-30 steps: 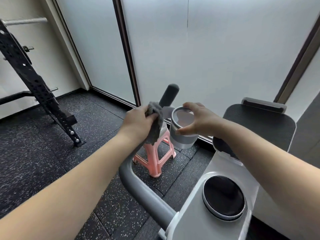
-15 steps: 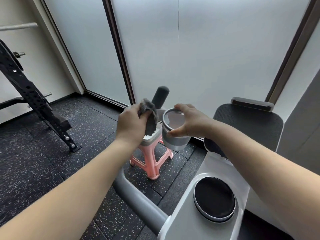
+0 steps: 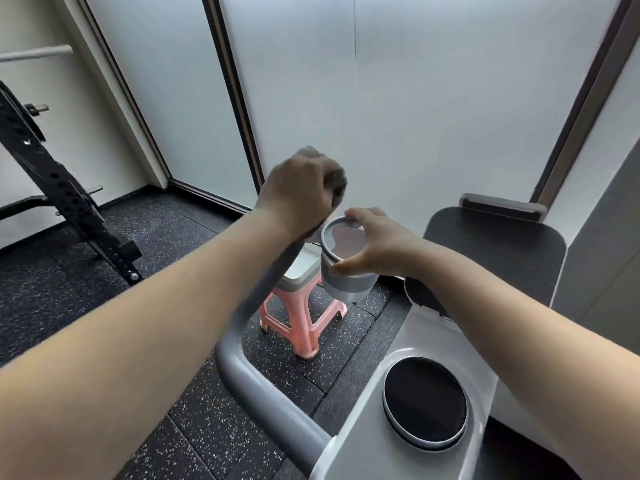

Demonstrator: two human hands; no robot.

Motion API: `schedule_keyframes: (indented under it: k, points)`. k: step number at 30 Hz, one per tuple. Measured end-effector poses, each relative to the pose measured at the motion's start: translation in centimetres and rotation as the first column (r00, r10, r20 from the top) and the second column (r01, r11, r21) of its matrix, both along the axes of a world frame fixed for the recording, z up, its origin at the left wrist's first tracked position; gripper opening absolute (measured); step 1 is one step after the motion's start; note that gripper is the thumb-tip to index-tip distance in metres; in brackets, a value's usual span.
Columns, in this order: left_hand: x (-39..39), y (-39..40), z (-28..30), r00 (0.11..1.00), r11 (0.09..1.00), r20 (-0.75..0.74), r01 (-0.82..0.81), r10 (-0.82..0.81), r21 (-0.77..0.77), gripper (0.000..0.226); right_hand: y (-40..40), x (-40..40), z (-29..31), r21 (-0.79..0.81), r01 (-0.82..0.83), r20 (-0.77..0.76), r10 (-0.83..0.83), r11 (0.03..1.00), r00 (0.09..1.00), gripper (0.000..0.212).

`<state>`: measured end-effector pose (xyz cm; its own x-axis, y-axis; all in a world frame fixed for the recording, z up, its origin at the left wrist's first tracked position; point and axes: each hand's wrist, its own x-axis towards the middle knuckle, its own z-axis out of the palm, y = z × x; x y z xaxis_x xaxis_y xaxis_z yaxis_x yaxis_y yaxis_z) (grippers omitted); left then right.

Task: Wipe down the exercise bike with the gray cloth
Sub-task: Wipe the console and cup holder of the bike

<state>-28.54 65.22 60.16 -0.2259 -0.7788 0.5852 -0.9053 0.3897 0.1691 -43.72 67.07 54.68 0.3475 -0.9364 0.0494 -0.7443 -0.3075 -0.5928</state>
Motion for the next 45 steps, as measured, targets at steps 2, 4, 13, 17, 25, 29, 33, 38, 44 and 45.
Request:
schedule_keyframes:
  k: [2, 4, 13, 17, 25, 29, 33, 38, 44, 45]
  points:
    - [-0.1, -0.9, 2.1, 0.989, 0.963, -0.071, -0.106, 0.127, 0.248, 0.025, 0.1, 0.0, 0.1, -0.002, -0.002, -0.002, 0.002, 1.0, 1.0, 0.104]
    - [0.1, -1.7, 3.3, 0.962, 0.87, -0.187, -0.084, 0.198, 0.486, 0.027, 0.2, 0.0, 0.2, 0.0, -0.002, 0.003, 0.002, 1.0, 1.0, 0.103]
    - [1.5, 2.4, -1.5, 0.909, 0.978, -0.379, -0.112, 0.173, 0.176, 0.057, 0.3, -0.1, 0.2, 0.001, -0.006, 0.009, 0.006, 1.0, 1.0, 0.103]
    - [1.4, 3.3, -4.5, 0.926, 0.974, -0.323, -0.148, 0.197, 0.17, 0.045, 0.4, -0.1, 0.3, 0.005, -0.008, 0.008, 0.008, 1.0, 1.0, 0.105]
    - [6.7, 5.9, -3.1, 0.948, 0.842, -0.201, -0.108, 0.247, 0.528, 0.018, 0.3, -0.1, 0.2, 0.002, -0.004, 0.017, 0.004, 1.0, 1.0, 0.103]
    - [3.4, 4.6, -4.8, 0.93, 0.894, -0.263, -0.125, 0.257, 0.43, 0.031, 0.2, -0.1, 0.2, 0.0, -0.001, 0.025, 0.001, 1.0, 1.0, 0.102]
    - [4.0, 5.9, -6.2, 0.928, 0.887, -0.134, -0.28, 0.349, 0.368, 0.024, 0.3, -0.1, 0.2, 0.0, -0.003, 0.018, 0.003, 1.0, 1.0, 0.102]
    - [8.3, 8.0, -4.6, 0.918, 0.713, 0.3, -0.393, 0.261, 0.581, 0.019, 0.4, -0.1, 0.2, -0.003, -0.003, 0.021, 0.003, 1.0, 1.0, 0.101]
    - [5.1, 6.7, -4.0, 0.962, 0.813, 0.057, -0.258, 0.268, 0.521, 0.037, 0.3, -0.1, 0.2, 0.003, -0.001, 0.024, 0.001, 1.0, 1.0, 0.102]
    - [4.4, 6.7, -4.6, 0.953, 0.835, 0.063, -0.291, 0.296, 0.466, 0.038, 0.3, -0.1, 0.2, 0.002, -0.001, 0.021, 0.001, 1.0, 1.0, 0.102]
